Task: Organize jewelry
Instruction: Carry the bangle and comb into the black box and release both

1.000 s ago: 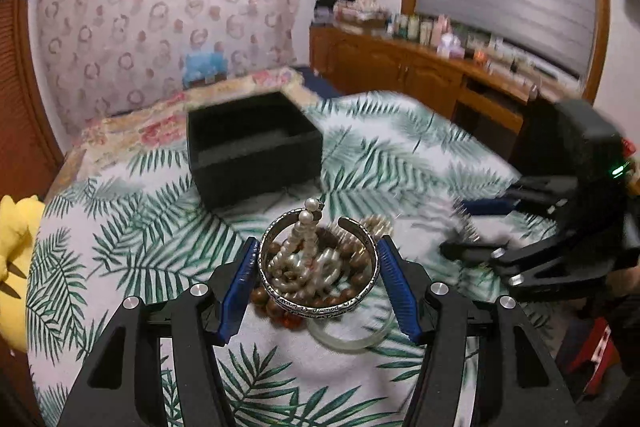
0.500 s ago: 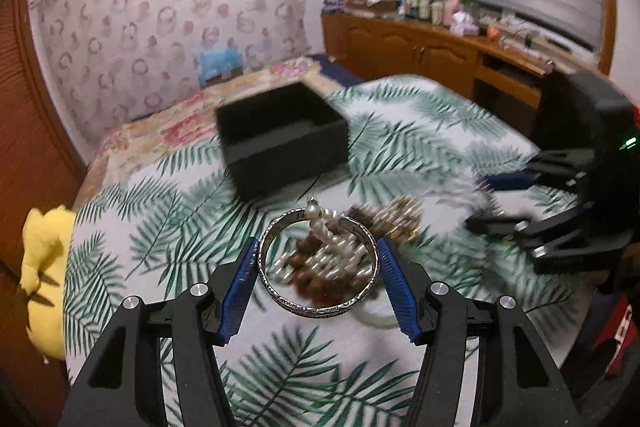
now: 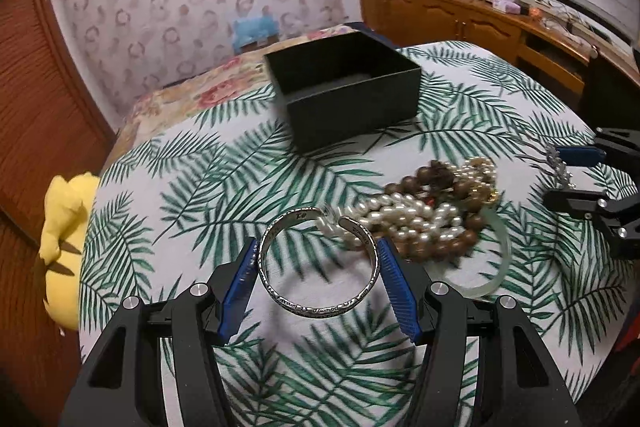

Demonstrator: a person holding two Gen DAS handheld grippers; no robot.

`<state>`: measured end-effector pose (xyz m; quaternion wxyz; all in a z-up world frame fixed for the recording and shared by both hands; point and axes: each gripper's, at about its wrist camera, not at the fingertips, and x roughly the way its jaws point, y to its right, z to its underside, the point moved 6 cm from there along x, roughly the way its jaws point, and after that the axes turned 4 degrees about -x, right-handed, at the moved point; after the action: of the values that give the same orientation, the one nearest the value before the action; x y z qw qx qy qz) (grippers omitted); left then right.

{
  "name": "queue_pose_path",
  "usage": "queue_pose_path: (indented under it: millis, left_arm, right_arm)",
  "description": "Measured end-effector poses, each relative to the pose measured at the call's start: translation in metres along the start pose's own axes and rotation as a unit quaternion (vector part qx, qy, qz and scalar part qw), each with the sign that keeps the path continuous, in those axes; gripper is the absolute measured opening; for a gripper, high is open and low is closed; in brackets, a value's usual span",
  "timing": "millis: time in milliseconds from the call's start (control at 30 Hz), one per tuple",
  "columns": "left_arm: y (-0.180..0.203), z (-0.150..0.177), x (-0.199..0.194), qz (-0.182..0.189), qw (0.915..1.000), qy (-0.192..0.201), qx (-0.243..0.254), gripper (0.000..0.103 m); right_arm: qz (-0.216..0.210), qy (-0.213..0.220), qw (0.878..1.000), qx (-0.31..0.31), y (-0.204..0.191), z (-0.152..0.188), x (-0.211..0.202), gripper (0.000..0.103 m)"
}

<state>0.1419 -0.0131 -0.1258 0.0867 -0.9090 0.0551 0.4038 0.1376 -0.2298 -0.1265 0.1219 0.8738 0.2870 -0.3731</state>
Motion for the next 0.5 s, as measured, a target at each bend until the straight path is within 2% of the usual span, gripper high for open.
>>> queue_pose_path:
  millis: [133,300,500]
  left_arm:
    - [-0.013,-0.003,-0.005,-0.011,0.9998,0.008,-0.015,0.057]
    - [-0.019,-0.011,-0.016,-0.005,0.9993,0.026,-0.025,0.057]
    - [-0.022,-0.025,-0.024,0.006,0.9983,0.047,-0.035,0.058]
  right_arm:
    - [-0.002,-0.001,1.0,-0.003,-0.003,-0.001,0.001,0.056]
    - [-0.002,0.0,1.0,-0.006,-0.005,-0.006,0.003,0.056]
    - [0.008,0.004,1.0,-0.026,-0.003,-0.028,0.006,0.056]
